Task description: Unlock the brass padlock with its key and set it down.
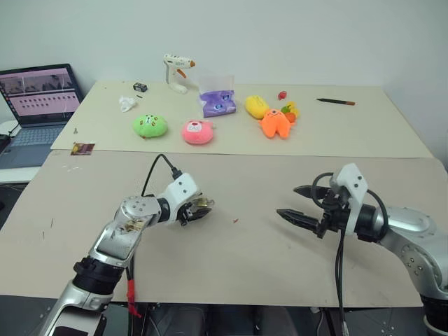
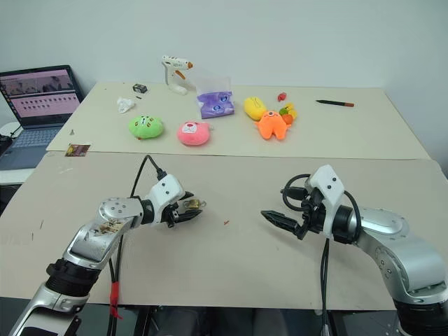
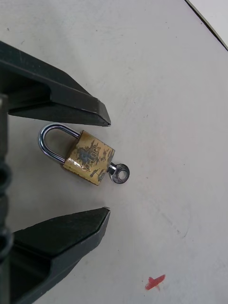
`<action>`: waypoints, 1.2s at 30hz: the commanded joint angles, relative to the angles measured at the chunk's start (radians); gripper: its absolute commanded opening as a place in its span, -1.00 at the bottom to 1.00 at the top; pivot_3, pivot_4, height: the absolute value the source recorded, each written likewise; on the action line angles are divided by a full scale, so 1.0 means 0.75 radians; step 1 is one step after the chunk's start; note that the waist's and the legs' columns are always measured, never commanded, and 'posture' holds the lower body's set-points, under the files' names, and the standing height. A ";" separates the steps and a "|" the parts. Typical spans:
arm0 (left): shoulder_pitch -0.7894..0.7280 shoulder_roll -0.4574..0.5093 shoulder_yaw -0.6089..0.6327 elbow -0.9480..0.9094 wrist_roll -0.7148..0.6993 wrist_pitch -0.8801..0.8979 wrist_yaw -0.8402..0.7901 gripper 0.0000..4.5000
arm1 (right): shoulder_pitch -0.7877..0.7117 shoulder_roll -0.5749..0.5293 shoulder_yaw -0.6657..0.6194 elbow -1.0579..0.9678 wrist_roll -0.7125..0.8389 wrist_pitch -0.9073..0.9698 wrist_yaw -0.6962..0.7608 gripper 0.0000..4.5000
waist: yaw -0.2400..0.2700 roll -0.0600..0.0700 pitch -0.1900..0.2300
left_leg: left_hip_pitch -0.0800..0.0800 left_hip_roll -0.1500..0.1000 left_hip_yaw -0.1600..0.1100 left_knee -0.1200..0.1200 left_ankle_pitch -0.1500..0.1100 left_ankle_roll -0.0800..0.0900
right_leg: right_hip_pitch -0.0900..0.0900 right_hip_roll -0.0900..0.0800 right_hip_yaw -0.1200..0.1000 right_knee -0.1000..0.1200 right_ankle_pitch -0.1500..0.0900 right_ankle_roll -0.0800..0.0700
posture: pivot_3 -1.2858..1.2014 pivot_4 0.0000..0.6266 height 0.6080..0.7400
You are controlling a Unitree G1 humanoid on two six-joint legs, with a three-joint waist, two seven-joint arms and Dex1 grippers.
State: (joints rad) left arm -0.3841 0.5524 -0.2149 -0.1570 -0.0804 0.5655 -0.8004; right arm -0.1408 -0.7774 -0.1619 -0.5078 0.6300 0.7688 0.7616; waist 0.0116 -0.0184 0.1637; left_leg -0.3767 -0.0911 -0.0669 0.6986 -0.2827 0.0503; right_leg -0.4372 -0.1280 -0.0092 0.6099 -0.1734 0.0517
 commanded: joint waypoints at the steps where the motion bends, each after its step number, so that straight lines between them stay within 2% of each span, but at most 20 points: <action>1: 0.006 0.024 0.026 0.016 -0.017 -0.071 -0.028 0.28 | 0.006 -0.013 -0.026 -0.037 0.007 -0.023 0.005 1.00 | 0.000 0.000 0.000 | 0.000 0.000 0.000 0.000 0.000 0.000 | 0.000 0.000 0.000 0.000 0.000 0.000 | 0.03 -0.52 0.99; 10: -0.134 -0.004 -0.038 0.277 0.025 -0.256 -0.105 0.28 | -0.046 -0.015 0.011 0.001 -0.003 -0.028 0.022 1.00 | 0.001 0.000 0.000 | 0.000 0.000 0.000 0.000 0.000 0.000 | 0.001 0.000 0.000 0.000 0.000 0.000 | 0.03 -0.52 0.99; 17: -0.171 -0.038 -0.043 0.301 -0.002 -0.211 -0.127 0.28 | -0.039 -0.011 0.019 0.000 -0.013 -0.036 0.021 1.00 | 0.001 0.000 0.000 | -0.002 0.000 0.000 0.000 0.001 -0.001 | -0.001 0.000 0.000 0.000 0.000 0.000 | 0.03 -0.52 0.99; 21: -0.163 -0.017 -0.037 0.298 -0.006 -0.214 -0.160 0.28 | -0.033 -0.010 0.016 0.000 -0.017 -0.038 0.025 1.00 | 0.000 0.000 0.000 | -0.001 0.000 0.000 0.000 0.000 0.000 | -0.001 0.000 0.000 0.000 0.000 0.000 | 0.03 -0.52 0.99; 26: -0.186 0.069 -0.021 0.366 -0.004 -0.315 -0.264 0.28 | -0.034 -0.008 0.018 0.002 -0.024 -0.037 0.027 1.00 | -0.004 0.000 0.000 | -0.001 0.000 0.000 -0.001 0.000 0.000 | -0.002 0.000 0.000 0.000 0.000 0.000 | 0.03 -0.52 0.99; 30: -0.244 0.116 -0.032 0.529 0.036 -0.493 -0.328 0.28 | -0.039 -0.005 0.025 0.005 -0.027 -0.037 0.028 1.00 | -0.001 0.000 0.000 | -0.001 0.000 0.000 0.000 0.000 0.000 | -0.001 0.000 -0.001 0.000 0.000 0.000 | 0.03 -0.52 0.99; 36: -0.430 0.051 -0.065 0.849 0.082 -0.700 -0.388 0.28 | -0.066 -0.010 0.033 0.027 -0.033 -0.041 0.042 1.00 | 0.000 0.000 0.000 | -0.002 0.000 0.000 0.000 0.000 0.000 | -0.001 0.000 -0.001 0.000 0.000 0.000 | 0.03 -0.52 0.99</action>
State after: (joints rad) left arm -0.6716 0.6128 -0.2574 0.4341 -0.0306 0.0976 -1.0779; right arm -0.1724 -0.7778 -0.1236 -0.4784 0.6058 0.7681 0.7851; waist 0.0115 -0.0185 0.1637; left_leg -0.3779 -0.0914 -0.0669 0.6984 -0.2825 0.0502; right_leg -0.4381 -0.1281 -0.0101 0.6097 -0.1734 0.0516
